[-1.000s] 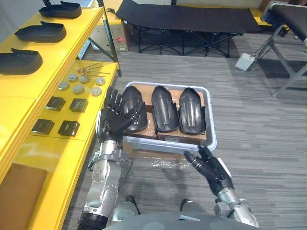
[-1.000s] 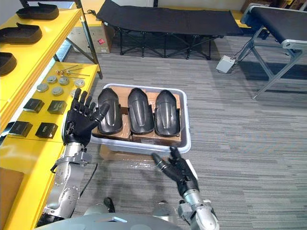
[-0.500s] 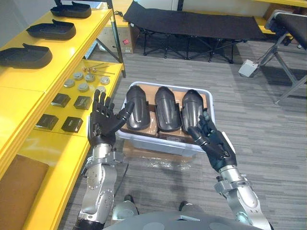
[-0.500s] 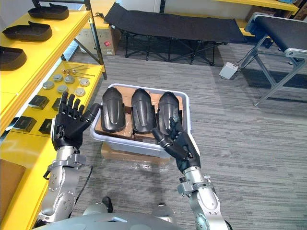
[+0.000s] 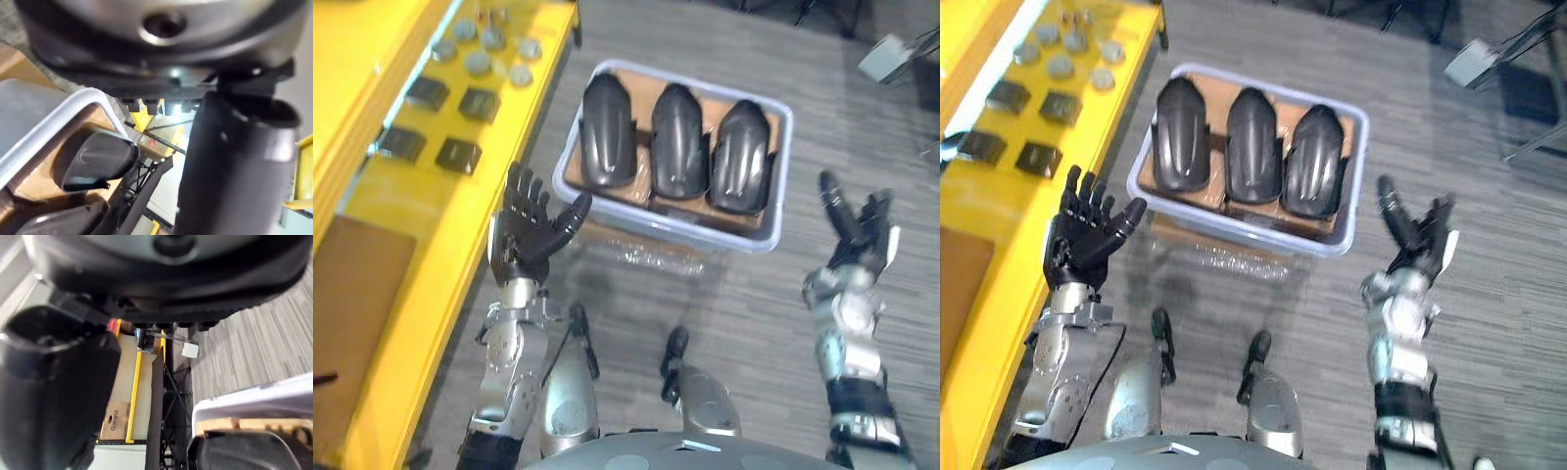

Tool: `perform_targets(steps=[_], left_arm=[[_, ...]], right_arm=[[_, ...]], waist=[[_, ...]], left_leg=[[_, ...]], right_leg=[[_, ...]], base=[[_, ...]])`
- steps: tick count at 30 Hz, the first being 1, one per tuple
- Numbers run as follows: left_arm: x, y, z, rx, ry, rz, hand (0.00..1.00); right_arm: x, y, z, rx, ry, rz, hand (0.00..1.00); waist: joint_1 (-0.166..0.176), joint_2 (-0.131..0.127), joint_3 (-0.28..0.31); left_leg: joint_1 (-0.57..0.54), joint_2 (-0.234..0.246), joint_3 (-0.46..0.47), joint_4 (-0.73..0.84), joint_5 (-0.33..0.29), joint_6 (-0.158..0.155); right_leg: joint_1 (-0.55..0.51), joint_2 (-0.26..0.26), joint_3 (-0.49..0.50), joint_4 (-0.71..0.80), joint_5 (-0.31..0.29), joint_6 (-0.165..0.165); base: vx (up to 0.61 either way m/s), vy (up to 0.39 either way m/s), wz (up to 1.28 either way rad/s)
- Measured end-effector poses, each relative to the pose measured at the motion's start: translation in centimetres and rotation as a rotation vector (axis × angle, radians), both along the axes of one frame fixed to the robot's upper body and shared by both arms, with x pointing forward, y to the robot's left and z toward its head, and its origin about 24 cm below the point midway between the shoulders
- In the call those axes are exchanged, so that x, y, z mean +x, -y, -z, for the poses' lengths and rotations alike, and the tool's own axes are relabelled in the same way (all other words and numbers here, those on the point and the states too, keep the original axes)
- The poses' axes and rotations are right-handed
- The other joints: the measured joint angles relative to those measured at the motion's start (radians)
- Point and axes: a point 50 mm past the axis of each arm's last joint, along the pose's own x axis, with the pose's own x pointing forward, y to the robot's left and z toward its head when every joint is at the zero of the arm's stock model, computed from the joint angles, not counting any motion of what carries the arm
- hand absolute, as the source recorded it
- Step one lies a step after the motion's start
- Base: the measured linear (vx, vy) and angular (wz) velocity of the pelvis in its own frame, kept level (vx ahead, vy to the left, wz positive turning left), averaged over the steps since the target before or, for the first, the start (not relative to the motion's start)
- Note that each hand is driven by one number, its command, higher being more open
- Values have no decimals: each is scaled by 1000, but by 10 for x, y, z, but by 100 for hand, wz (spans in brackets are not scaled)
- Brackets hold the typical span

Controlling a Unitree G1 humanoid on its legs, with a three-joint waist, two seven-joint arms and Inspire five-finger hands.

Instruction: Walk over and take three plastic housings, then place them on the shelf

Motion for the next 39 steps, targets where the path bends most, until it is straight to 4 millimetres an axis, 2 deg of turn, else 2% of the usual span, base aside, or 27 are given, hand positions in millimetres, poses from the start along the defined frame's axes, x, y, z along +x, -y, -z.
perform_targets(steps=[4, 8, 14, 18, 20, 21, 24, 30, 35, 39], left_arm=[[3, 0, 2, 16, -10, 7, 100], [6, -2, 12, 43, -48, 16, 100], [14, 7, 16, 58, -55, 85, 100], [17, 9, 25, 68, -90, 98, 100], [17, 12, 30, 71, -113, 113, 100], [17, 15, 35, 75, -135, 132, 100], [15, 16, 40, 76, -153, 143, 100], [16, 21, 44, 82, -170, 172, 100], [17, 27, 46, 75, -179, 197, 100], [16, 32, 55, 49, -221, 216, 100]], right_arm=[[6, 26, 1, -16, -74, 73, 100], [8, 38, 9, -5, -141, 101, 100], [16, 76, -11, -75, -295, 193, 100], [24, 82, -14, -82, -368, 190, 100], [27, 86, -21, -103, -387, 189, 100], [29, 92, -32, -121, -393, 192, 100], [32, 98, -45, -144, -411, 187, 100], [34, 105, -56, -142, -459, 197, 100], [36, 112, -79, -157, -473, 221, 100], [32, 119, -84, -121, -513, 239, 100]], waist=[[33, 3, 9], [34, 10, 21], [55, 56, 68], [61, 61, 71], [67, 72, 76], [82, 84, 83], [90, 95, 84], [110, 101, 84], [118, 138, 99], [133, 160, 99]], left_leg=[[-30, -12, -18, 1, 5, 6], [-70, -15, -34, 28, 4, 7], [-129, -12, -66, 107, -32, 16], [-158, -13, -89, 122, -32, 18], [-167, -15, -99, 127, -32, 18], [-173, -15, -99, 126, -29, 22], [-193, -17, -108, 127, -22, 27], [-213, -24, -117, 148, -20, 30], [-238, -24, -131, 161, -17, 33], [-240, -29, -131, 160, -12, 34]], right_leg=[[-20, -3, -3, 0, 0, 0], [-37, -4, -9, 2, 0, 0], [-73, -13, -12, 59, -18, 0], [-96, -16, -27, 93, -35, -3], [-104, -20, -32, 110, -43, -3], [-120, -26, -31, 127, -48, -3], [-140, -31, -38, 146, -53, -3], [-165, -49, -42, 198, -75, -3], [-189, -55, -53, 231, -86, -7], [-207, -66, -50, 264, -99, -9]], base=[[32, 22, 10], [41, 21, 10], [-30, 38, 5], [-45, 22, 14], [-43, 27, 10], [-47, 28, 6], [-25, 15, 7], [-4, 17, 6], [-32, 14, 7], [-16, 0, 0]])
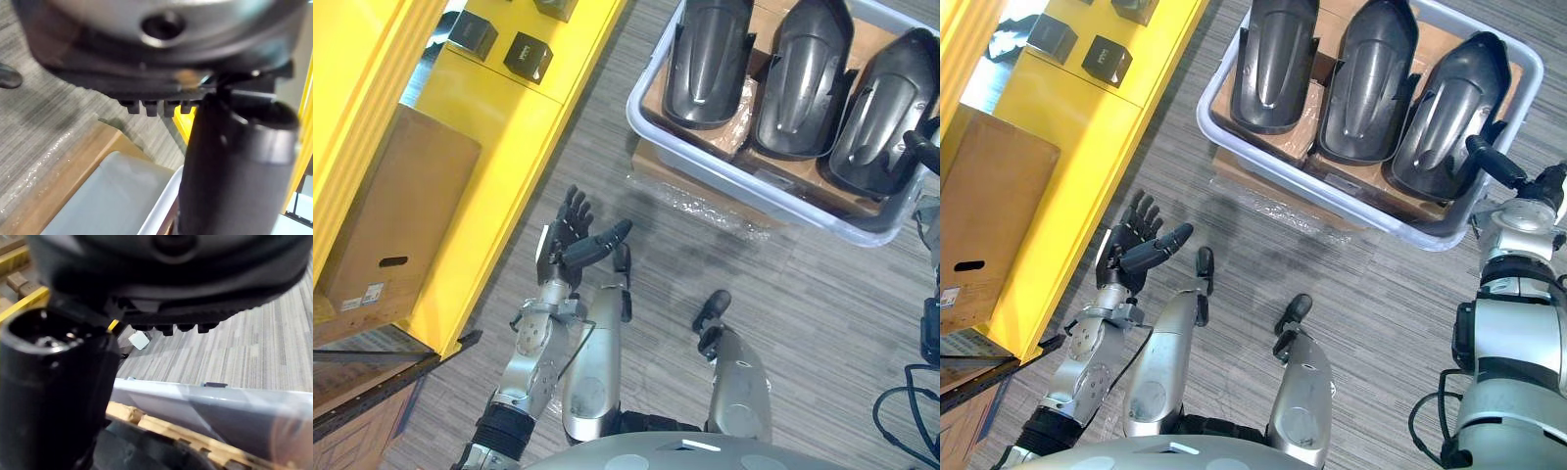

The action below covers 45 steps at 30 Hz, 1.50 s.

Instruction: Walk over and take three plastic housings, then place them on the shelf

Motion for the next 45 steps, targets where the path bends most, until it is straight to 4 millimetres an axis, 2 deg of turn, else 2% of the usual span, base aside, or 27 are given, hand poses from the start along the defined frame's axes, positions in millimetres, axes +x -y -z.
perform_targets(steps=[4, 6, 7, 8, 10, 16, 20, 25, 31, 35, 40, 45], left_arm=[[0, 3, 2, 1, -11, 8, 100], [3, 9, 5, 1, -24, 32, 100], [3, 10, 5, -3, -27, 33, 100], [3, 10, 5, -12, -30, 32, 100], [2, 12, 7, -29, -40, 32, 100], [1, 13, 8, -32, -49, 34, 100], [-1, 12, 11, -34, -58, 33, 100], [-1, 13, 10, -38, -46, 48, 100], [-2, 12, 7, -44, -25, 60, 100], [-9, 4, 3, -53, -2, 41, 100], [-13, -12, 0, -21, 18, 25, 100], [-22, -17, 1, -18, 13, 19, 100]], right_arm=[[-5, 6, -3, 29, -46, 40, 100], [-10, 13, -11, 41, -53, 71, 100], [-11, 13, -12, 51, -57, 77, 100], [-11, 13, -11, 55, -61, 80, 0], [-15, 16, -10, 76, -87, 94, 0], [-14, 16, -16, 100, -88, 66, 0], [-31, 30, -16, 100, -136, 128, 0], [-35, 33, -10, 94, -168, 110, 0], [-37, 34, -10, 57, -205, 90, 0], [-40, 36, -7, 42, -247, 103, 0], [-41, 38, -9, -41, -275, 96, 0], [-40, 38, -12, -84, -279, 94, 0]], waist=[[11, 16, 2], [23, 42, 2], [28, 46, 3], [29, 48, 3], [37, 58, 1], [39, 59, 0], [43, 60, 0], [30, 63, -2], [31, 65, -4], [29, 65, -4], [30, 59, 0], [28, 37, 3]], left_leg=[[-16, -4, -3, -2, 7, 0], [-30, -10, -3, -3, 13, 4], [-32, -12, -1, -6, 17, 5], [-34, -14, -2, -8, 19, 7], [-35, -23, -4, -20, 29, 6], [-65, -30, -25, -21, 39, 1], [-67, -34, -32, -25, 40, -5], [-67, -32, -31, -22, 43, -2], [-55, -18, -44, -18, 46, -8], [-42, -15, -47, -20, 46, -9], [14, -2, -51, -52, 54, -17], [45, 1, -46, -76, 70, -18]], right_leg=[[-21, -8, -3, 20, -6, -1], [-42, -18, -3, 38, -9, 0], [-50, -23, -2, 45, -10, -1], [-54, -27, -3, 53, -14, 0], [-66, -40, -6, 74, -26, 0], [-99, -52, -23, 111, -50, -6], [-106, -64, -29, 128, -61, -10], [-109, -60, -30, 136, -66, -10], [-89, -46, -42, 138, -77, -19], [-68, -40, -49, 132, -78, -19], [-1, -13, -60, 89, -75, -17], [26, -4, -60, 71, -67, -14]], base=[[-7, 0, 3], [-5, 6, 2], [0, 0, 0], [-2, 1, 7], [1, -7, 12], [-12, -15, 9], [1, -7, 6], [23, -13, -1], [32, -32, 3], [11, -19, 4], [4, -16, 5], [-3, -4, 1]])
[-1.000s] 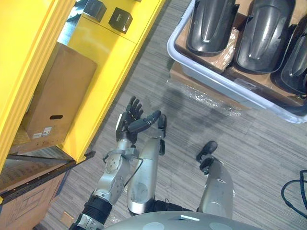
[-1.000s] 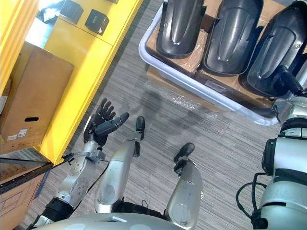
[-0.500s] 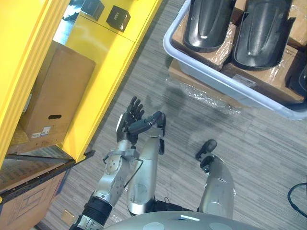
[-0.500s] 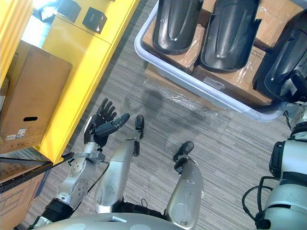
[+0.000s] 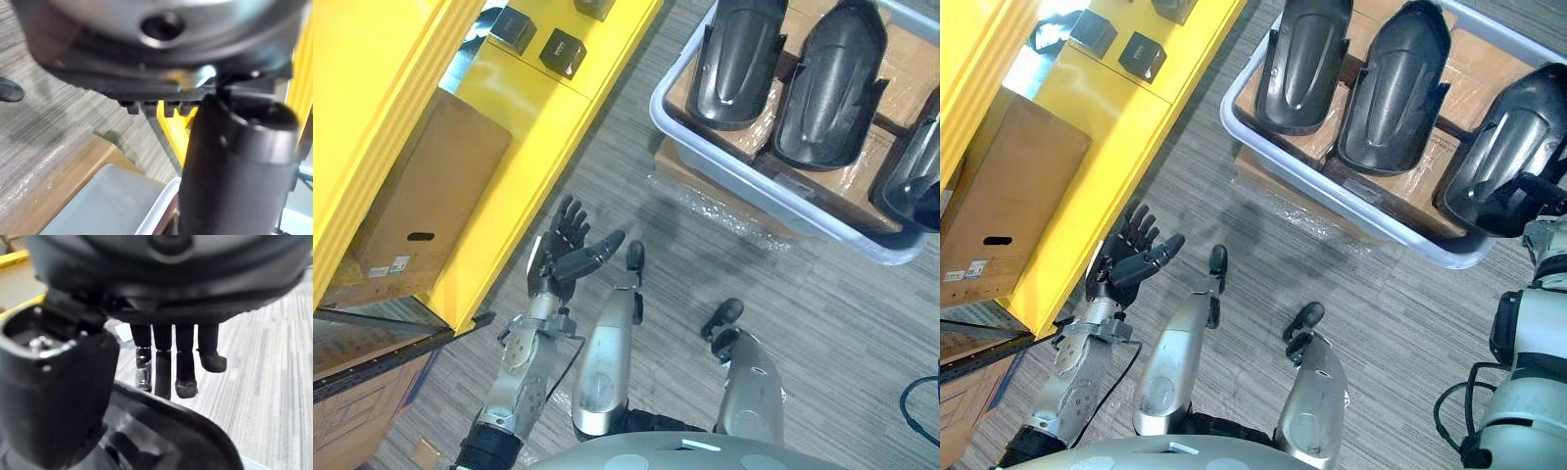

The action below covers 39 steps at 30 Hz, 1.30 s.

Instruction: Walk over and take three plastic housings, then place them on the shelf

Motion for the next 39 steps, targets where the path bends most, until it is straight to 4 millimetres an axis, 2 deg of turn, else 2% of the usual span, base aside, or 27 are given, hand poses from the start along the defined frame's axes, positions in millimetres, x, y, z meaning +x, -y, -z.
perform_targets(steps=[1, 4, 7, 9, 13, 18, 19, 22, 25, 27, 28, 30, 31, 32, 33, 35, 38, 39], left_arm=[[-1, -1, 0, 2, 0, 1, 100], [-7, -7, 2, 32, -11, 18, 100], [-10, -8, 3, 34, -20, 21, 100], [-12, -8, 2, 37, -21, 24, 100], [-13, -11, 1, 53, -18, 19, 100], [-12, -15, -2, 64, -4, 9, 100], [-12, -14, -4, 63, 2, 8, 100], [-12, -14, -8, 62, 17, 2, 100], [-18, -16, -11, 47, 26, -24, 100], [-24, -14, -14, -2, 39, -67, 100], [-25, -14, -16, -14, 46, -83, 100], [-29, -19, -20, -34, 63, -130, 100], [-29, -20, -23, -18, 79, -147, 100], [-29, -21, -24, -17, 84, -155, 100], [-27, -22, -26, -24, 93, -166, 100], [-24, -19, -29, -28, 108, -178, 100], [-21, -16, -32, -26, 126, -199, 100], [-21, -16, -33, -30, 129, -204, 100]], right_arm=[[0, 0, -1, -14, -1, 3, 0], [4, -1, -10, -88, 34, 3, 0], [8, -3, -20, -156, 61, -16, 0], [9, -4, -23, -183, 75, -24, 0], [13, -7, -30, -264, 105, -38, 0], [19, -14, -45, -353, 155, -38, 0], [21, -16, -48, -375, 168, -46, 100], [26, -26, -54, -449, 222, -89, 100], [36, -53, -49, -402, 457, -175, 100], [30, -81, -25, -308, 680, -263, 100], [28, -92, -15, -281, 718, -291, 100], [18, -134, 21, -171, 826, -384, 100], [8, -157, 42, -98, 862, -426, 100], [2, -168, 53, -54, 870, -451, 100], [-11, -187, 74, 39, 864, -494, 100], [-33, -207, 102, 174, 835, -526, 100], [-60, -224, 128, 312, 780, -574, 100], [-65, -226, 132, 325, 768, -578, 100]], waist=[[0, -4, 0], [-4, -43, 2], [-21, -75, 0], [-22, -87, -1], [-22, -101, -1], [-21, -105, -1], [-21, -106, -1], [-20, -109, -1], [-25, -129, -5], [-32, -146, -19], [-37, -155, -35], [-57, -189, -73], [-69, -205, -90], [-79, -214, -101], [-94, -228, -126], [-121, -240, -164], [-159, -242, -211], [-167, -240, -225]], left_leg=[[2, 3, 2, -1, 0, 0], [32, 15, 21, -17, 2, -1], [57, 16, 25, -32, 4, -3], [69, 17, 30, -37, 4, -3], [98, 15, 40, -75, 15, -5], [122, 12, 46, -102, 27, -3], [124, 12, 46, -103, 27, -3], [152, 10, 52, -127, 33, -4], [197, 9, 66, -164, 42, -9], [245, -3, 74, -191, 42, -10], [250, -5, 77, -199, 42, -10], [285, -7, 97, -236, 42, -12], [306, -9, 108, -250, 40, -14], [317, -10, 115, -258, 38, -13], [335, -13, 133, -270, 30, -12], [361, -18, 167, -277, 11, -13], [401, -21, 225, -275, -17, -12], [405, -21, 234, -274, -21, -12]], right_leg=[[5, 4, 0, -4, 3, -1], [27, 16, 6, -24, 13, -4], [52, 22, 6, -41, 15, -2], [60, 24, 9, -46, 16, -3], [76, 26, 12, -64, 22, -1], [92, 27, 12, -80, 32, 2], [96, 28, 11, -82, 32, 2], [115, 29, 11, -94, 34, 3], [138, 29, 19, -104, 34, 4], [174, 23, 20, -114, 34, 6], [177, 23, 20, -120, 34, 7], [197, 23, 28, -144, 35, 12], [213, 23, 32, -160, 38, 16], [221, 23, 34, -168, 40, 19], [232, 23, 48, -184, 44, 25], [249, 21, 70, -216, 56, 41], [280, 22, 114, -272, 83, 53], [282, 22, 120, -280, 88, 53]], base=[[34, -29, -6], [32, -24, -10], [6, -5, -1], [3, -6, -5], [1, 1, -2], [0, 0, 0], [0, 0, 0], [0, 0, 0], [43, -9, -8], [87, -9, -1], [105, -10, -6], [107, -18, -14], [80, -15, -16], [94, -17, -22], [80, -5, -25], [99, 4, -34], [79, 19, -47], [78, 13, -41]])
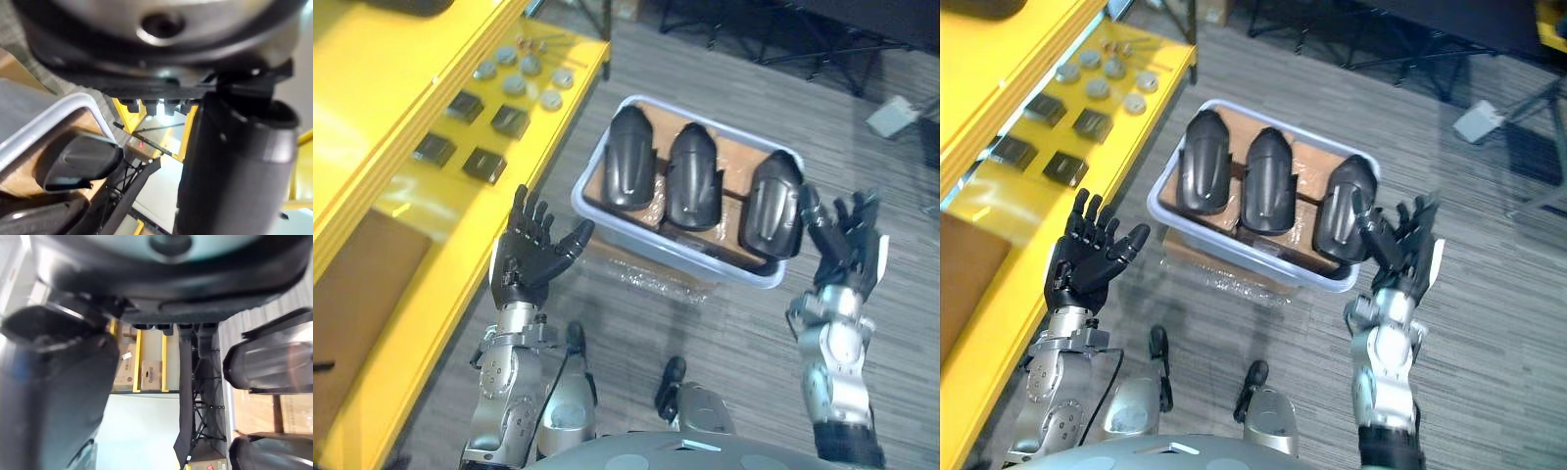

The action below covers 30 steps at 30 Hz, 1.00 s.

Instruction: Walk over and take three plastic housings, then place them on the shelf

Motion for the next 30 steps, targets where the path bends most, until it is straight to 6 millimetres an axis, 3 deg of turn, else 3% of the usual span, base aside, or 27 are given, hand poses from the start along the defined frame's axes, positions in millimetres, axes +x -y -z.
perform_targets(steps=[5, 8, 20, 30], left_arm=[[4, 5, -4, -25, 17, -8, 100], [6, 7, -7, -32, 28, -8, 100], [4, 3, -16, -38, 59, -39, 100], [1, 5, -32, -44, 128, -27, 100]], right_arm=[[-31, 3, 22, 11, -106, -33, 100], [-37, 6, 25, 6, -127, -35, 100], [-27, -1, 20, -1, -98, -86, 100], [-26, -9, 23, 7, -111, -120, 100]], waist=[[-52, 28, -72], [-57, 48, -95], [-47, 54, -143], [-49, 74, -164]], left_leg=[[52, 1, 53, -8, -22, -11], [84, 1, 58, -20, -20, -15], [118, -8, 56, -62, -11, -13], [116, -8, 56, -66, -3, -19]], right_leg=[[35, 5, 46, -41, 14, 7], [59, 6, 47, -45, 15, 8], [82, 7, 42, -59, 17, 12], [84, 11, 40, -74, 21, 12]], base=[[69, 2, -30], [65, -10, -7], [9, 0, 0], [0, 0, 0]])
